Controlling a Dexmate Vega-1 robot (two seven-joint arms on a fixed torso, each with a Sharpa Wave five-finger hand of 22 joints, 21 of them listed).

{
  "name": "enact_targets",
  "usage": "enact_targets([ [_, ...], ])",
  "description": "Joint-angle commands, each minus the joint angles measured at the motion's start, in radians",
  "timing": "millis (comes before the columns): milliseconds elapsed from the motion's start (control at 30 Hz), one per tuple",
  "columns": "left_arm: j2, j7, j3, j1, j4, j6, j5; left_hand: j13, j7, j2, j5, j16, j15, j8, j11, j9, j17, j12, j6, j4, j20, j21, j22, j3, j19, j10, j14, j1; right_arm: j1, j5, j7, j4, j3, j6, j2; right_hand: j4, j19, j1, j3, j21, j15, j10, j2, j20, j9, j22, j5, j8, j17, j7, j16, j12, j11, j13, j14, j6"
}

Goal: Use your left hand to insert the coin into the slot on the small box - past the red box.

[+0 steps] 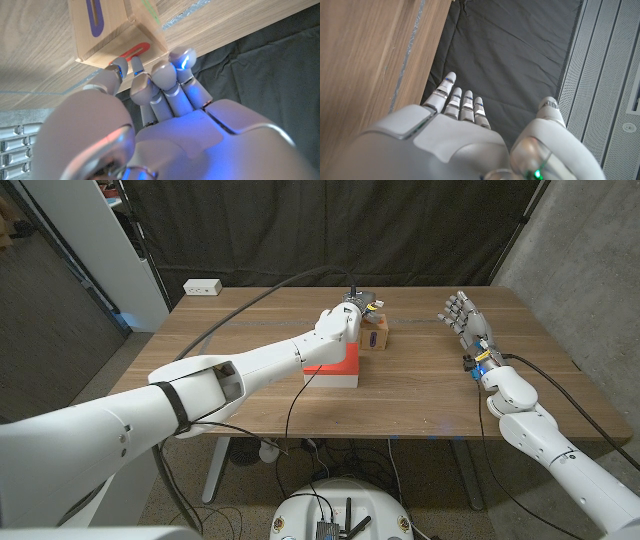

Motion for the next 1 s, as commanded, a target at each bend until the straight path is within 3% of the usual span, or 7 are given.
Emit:
enact_targets([
  [33,0.01,0.015,-0.016,0.008,-0.026,0.009,-0.003,-0.004,0.003,-0.001,0.006,-0.001,0.0,-0.005,-0.004,-0.003,-0.002,0.0,0.012,0.0,-0.057,0.0,0.003,0.005,0.005,0.004,0.004,-0.012,0.006,-0.007,-0.002,0.003,-0.006,-0.001,0.003,0.004,0.011,0.011,-0.001,0.001,0.003,0.002,0.001,0.003,0.006,0.002,-0.002,-0.001,0.001,0.029,0.004,0.006,0.002,0.003,0.004,0.008],
  [700,0.01,0.056,-0.032,0.013,-0.034,-0.005,-0.001,-0.006,0.003,0.005,0.007,0.003,0.0,-0.014,-0.005,-0.01,0.002,0.0,0.022,-0.001,-0.057,0.001,0.004,0.01,0.006,0.005,0.008,-0.011,-0.005,-0.017,-0.024,-0.016,-0.005,-0.005,0.001,0.004,0.012,0.011,-0.001,0.001,0.004,0.006,0.002,0.004,0.006,0.002,-0.002,0.001,0.001,0.028,0.007,0.007,0.004,0.003,0.011,0.015],
  [1000,0.051,0.059,-0.051,0.031,-0.094,0.005,0.004,-0.001,0.003,0.006,0.006,0.002,0.0,-0.018,-0.004,-0.012,0.001,0.004,0.028,-0.002,-0.057,0.003,0.006,0.012,0.006,0.004,0.005,-0.012,-0.012,-0.033,-0.048,-0.043,-0.007,-0.013,0.0,0.004,0.012,0.011,-0.002,0.0,0.003,0.007,0.001,0.005,0.006,0.002,-0.002,0.001,0.001,0.03,0.007,0.007,0.003,0.003,0.011,0.016],
])
